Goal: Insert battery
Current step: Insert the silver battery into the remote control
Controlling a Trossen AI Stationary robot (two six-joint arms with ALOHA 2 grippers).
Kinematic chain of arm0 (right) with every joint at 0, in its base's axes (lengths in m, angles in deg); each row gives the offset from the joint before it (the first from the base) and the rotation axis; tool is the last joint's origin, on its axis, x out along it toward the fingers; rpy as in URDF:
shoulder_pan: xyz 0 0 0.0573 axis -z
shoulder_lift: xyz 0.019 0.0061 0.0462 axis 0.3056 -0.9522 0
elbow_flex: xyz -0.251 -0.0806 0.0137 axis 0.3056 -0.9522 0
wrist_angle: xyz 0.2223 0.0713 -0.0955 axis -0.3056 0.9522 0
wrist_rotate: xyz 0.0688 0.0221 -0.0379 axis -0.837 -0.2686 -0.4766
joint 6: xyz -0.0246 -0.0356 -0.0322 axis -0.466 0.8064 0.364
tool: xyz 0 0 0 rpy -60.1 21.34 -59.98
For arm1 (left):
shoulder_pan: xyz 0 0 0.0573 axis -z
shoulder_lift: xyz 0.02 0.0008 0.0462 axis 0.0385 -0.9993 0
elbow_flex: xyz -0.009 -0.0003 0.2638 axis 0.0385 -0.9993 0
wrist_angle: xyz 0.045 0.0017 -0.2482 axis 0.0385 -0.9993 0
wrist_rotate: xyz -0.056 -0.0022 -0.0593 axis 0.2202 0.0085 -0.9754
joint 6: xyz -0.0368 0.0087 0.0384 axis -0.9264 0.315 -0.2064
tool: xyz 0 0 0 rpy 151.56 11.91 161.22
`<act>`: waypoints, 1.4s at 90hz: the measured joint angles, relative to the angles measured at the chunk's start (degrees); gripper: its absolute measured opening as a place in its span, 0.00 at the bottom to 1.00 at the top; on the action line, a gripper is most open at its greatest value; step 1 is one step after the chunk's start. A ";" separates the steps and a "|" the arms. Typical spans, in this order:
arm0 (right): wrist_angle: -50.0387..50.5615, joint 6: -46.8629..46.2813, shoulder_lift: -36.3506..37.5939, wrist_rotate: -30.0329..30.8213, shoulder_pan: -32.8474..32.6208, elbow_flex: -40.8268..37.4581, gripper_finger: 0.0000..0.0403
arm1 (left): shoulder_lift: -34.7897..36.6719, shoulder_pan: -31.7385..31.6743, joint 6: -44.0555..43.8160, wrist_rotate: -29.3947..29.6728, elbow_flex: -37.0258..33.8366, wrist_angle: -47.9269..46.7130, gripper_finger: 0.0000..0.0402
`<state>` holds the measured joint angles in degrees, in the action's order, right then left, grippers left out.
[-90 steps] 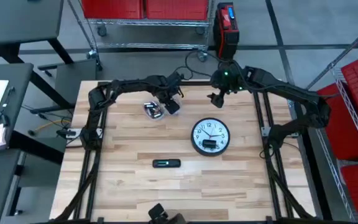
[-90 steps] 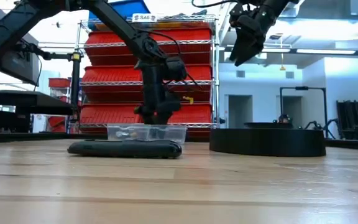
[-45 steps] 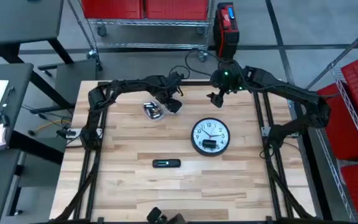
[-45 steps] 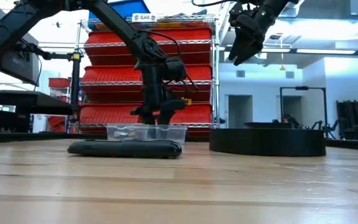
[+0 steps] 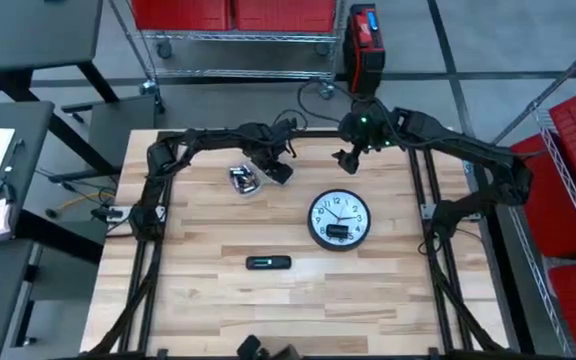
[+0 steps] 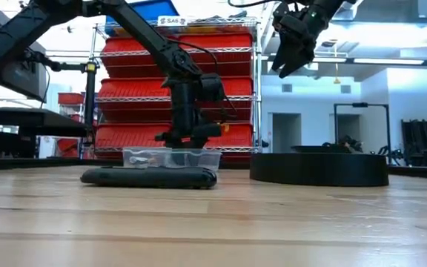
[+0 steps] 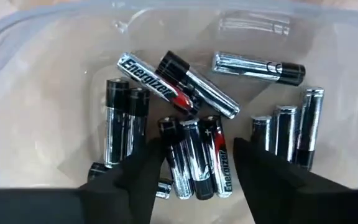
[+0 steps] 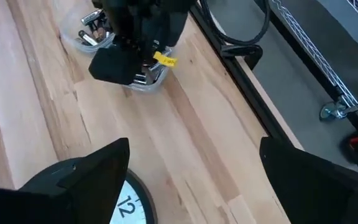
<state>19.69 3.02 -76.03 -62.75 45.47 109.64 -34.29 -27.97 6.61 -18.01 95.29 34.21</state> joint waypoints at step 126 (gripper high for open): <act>0.18 1.29 0.02 0.04 0.22 0.01 0.86 | -0.53 -0.18 7.56 -2.71 5.47 -3.09 0.31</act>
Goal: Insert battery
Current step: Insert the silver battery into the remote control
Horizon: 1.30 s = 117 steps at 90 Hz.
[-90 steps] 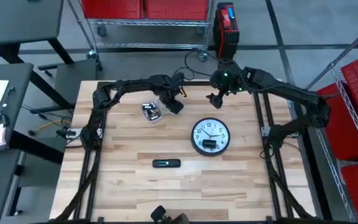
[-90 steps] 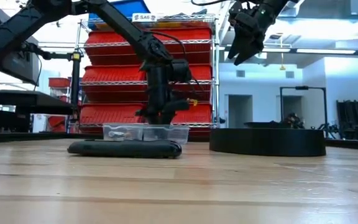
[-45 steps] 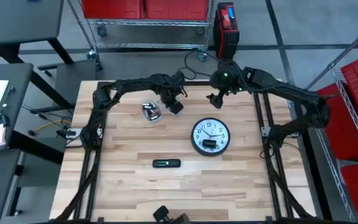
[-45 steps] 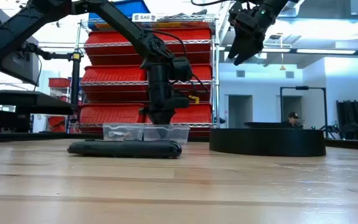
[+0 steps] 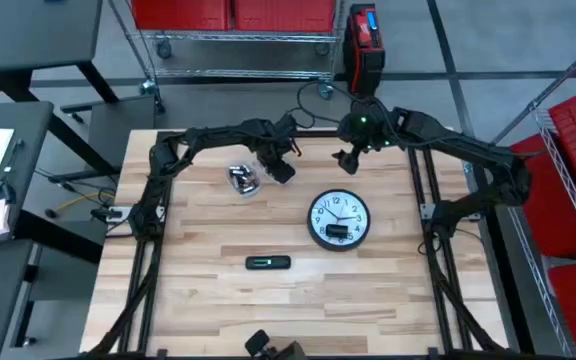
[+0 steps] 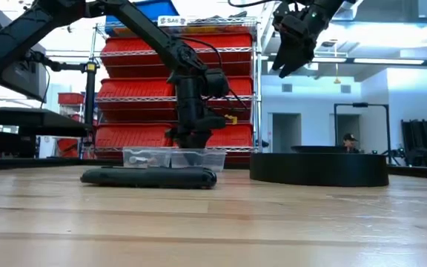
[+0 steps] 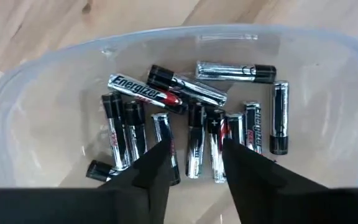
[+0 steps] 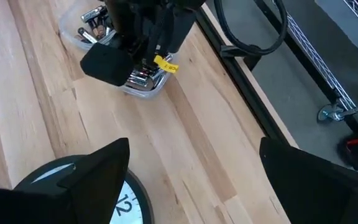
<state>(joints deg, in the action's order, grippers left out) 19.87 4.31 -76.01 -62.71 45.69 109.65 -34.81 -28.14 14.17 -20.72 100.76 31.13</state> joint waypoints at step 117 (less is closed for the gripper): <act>0.43 1.29 0.00 0.11 0.00 0.01 0.86 | -3.22 0.59 4.95 2.32 0.32 -0.05 0.08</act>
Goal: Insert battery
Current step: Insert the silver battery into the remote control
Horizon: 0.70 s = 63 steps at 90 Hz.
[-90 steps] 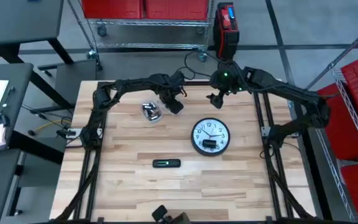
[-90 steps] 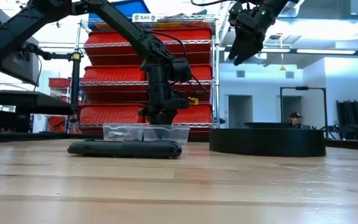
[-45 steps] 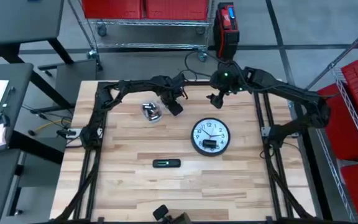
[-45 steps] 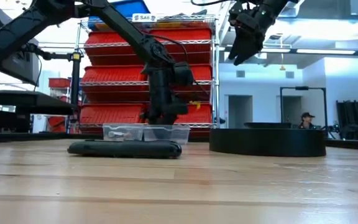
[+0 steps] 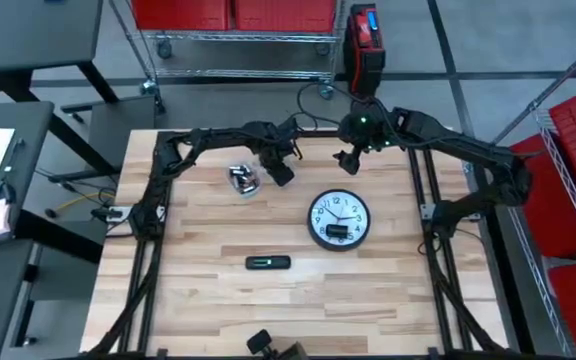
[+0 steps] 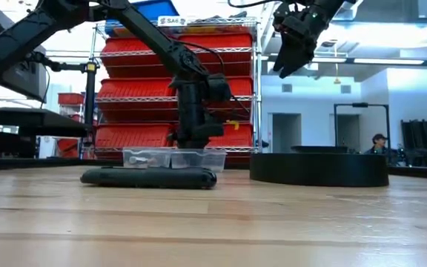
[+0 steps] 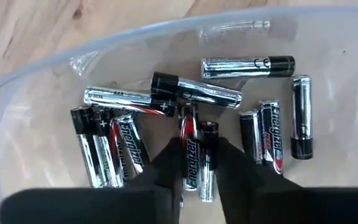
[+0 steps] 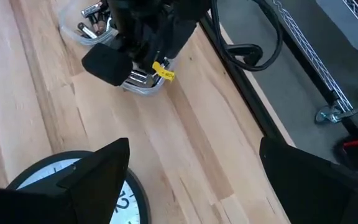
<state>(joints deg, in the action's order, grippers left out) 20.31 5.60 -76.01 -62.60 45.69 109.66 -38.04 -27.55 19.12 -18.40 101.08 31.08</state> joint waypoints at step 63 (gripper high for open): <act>0.69 0.14 0.00 -0.02 0.00 -0.04 0.86 | -0.40 0.15 0.19 0.02 15.06 -12.58 0.03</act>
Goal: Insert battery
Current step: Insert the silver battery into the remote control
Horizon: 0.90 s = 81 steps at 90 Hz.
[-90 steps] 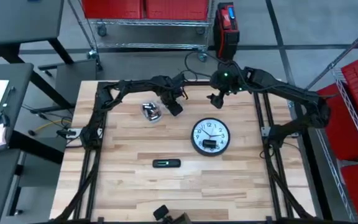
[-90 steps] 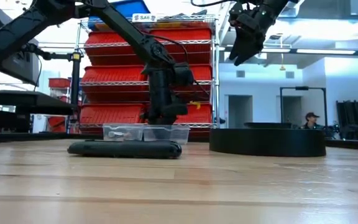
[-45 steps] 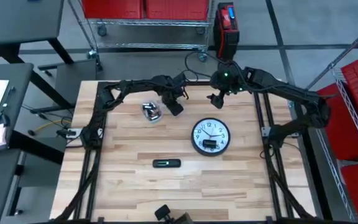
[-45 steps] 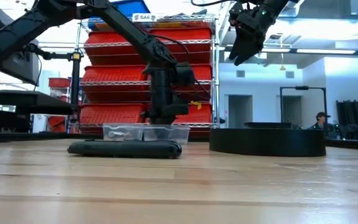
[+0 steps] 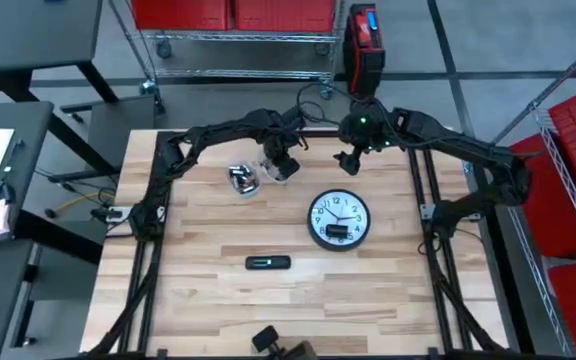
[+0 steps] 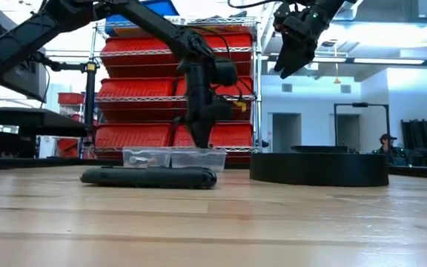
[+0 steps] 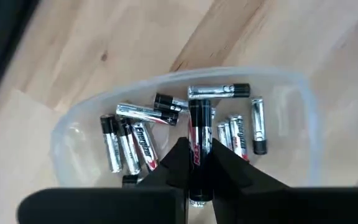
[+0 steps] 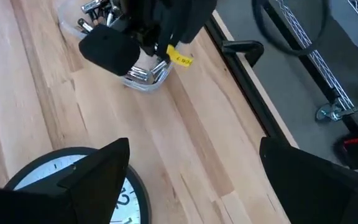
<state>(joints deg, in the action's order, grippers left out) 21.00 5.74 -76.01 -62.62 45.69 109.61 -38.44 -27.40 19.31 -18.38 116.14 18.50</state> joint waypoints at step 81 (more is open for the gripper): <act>2.37 -0.14 14.47 -1.53 -0.02 0.57 0.86 | 7.60 12.42 3.37 -4.92 22.87 -22.88 0.03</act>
<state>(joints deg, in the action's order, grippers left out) 23.37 5.60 -61.54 -64.15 45.67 110.18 -30.84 -14.98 22.68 -23.30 139.01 -4.38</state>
